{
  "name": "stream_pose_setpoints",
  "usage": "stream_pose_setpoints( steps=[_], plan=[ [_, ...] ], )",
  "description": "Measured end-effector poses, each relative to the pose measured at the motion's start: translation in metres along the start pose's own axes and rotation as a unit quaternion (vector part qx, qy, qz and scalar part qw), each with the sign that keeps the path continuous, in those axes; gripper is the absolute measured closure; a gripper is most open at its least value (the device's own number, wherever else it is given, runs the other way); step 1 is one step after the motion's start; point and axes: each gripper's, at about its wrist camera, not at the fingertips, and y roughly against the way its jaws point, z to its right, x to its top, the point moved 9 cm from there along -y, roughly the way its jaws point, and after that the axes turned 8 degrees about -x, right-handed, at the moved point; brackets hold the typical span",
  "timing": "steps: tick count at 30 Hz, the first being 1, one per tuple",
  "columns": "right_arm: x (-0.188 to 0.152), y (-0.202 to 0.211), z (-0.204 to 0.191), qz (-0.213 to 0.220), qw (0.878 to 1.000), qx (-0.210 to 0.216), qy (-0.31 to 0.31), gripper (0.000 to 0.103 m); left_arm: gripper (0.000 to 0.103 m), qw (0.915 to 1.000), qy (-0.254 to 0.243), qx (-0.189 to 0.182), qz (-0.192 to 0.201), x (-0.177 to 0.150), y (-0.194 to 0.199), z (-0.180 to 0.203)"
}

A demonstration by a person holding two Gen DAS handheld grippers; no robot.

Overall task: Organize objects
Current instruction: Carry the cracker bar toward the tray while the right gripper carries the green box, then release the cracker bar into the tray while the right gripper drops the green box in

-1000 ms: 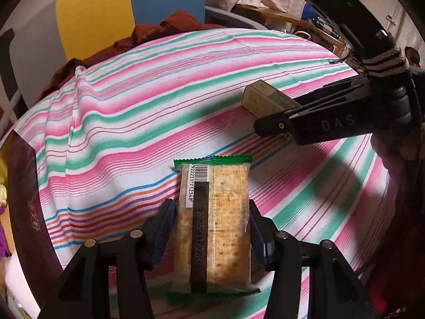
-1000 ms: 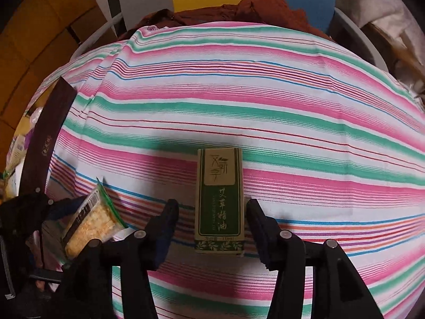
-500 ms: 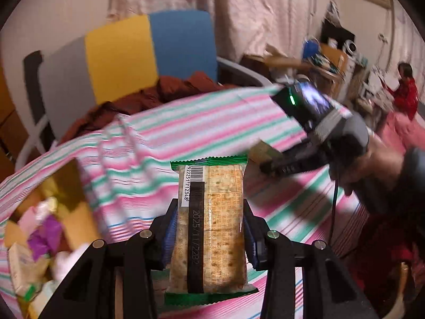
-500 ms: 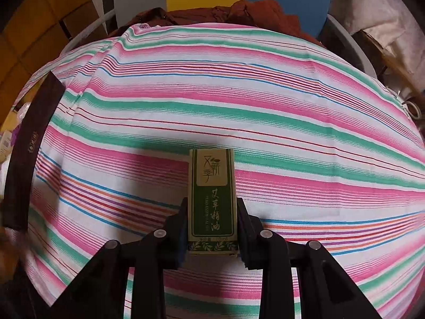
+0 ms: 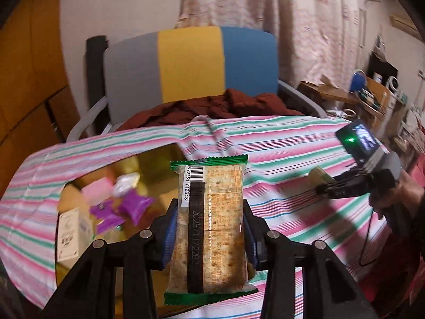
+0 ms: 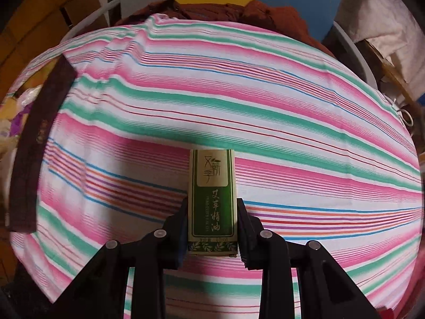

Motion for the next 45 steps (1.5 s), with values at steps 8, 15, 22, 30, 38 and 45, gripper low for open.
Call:
stream_pose_setpoints(
  steps=[8,15,22,30,38,45],
  plan=[
    [-0.004,0.035,-0.053,0.035,0.999,0.041,-0.006,0.072,0.060,0.9993,0.036,0.004,-0.005,-0.020,0.001,-0.027],
    [-0.010,0.065,-0.097,0.067,0.994,0.085,-0.018,0.072,0.060,0.9986,0.051,0.007,-0.011,-0.034,0.001,-0.040],
    [-0.015,0.097,-0.139,0.104,0.986,0.125,-0.026,0.072,0.060,0.9970,0.077,0.001,-0.010,-0.047,0.008,-0.059],
    [-0.016,0.129,-0.195,0.132,0.977,0.166,0.013,0.072,0.060,0.9898,0.140,0.027,0.009,-0.063,0.039,-0.122],
    [0.018,0.122,-0.234,0.129,0.976,0.174,0.033,0.072,0.060,0.9820,0.186,0.028,0.018,-0.078,0.056,-0.155],
    [0.068,0.116,-0.253,0.124,0.975,0.182,0.004,0.071,0.060,0.9772,0.210,-0.025,0.023,-0.051,0.036,-0.148]
  ],
)
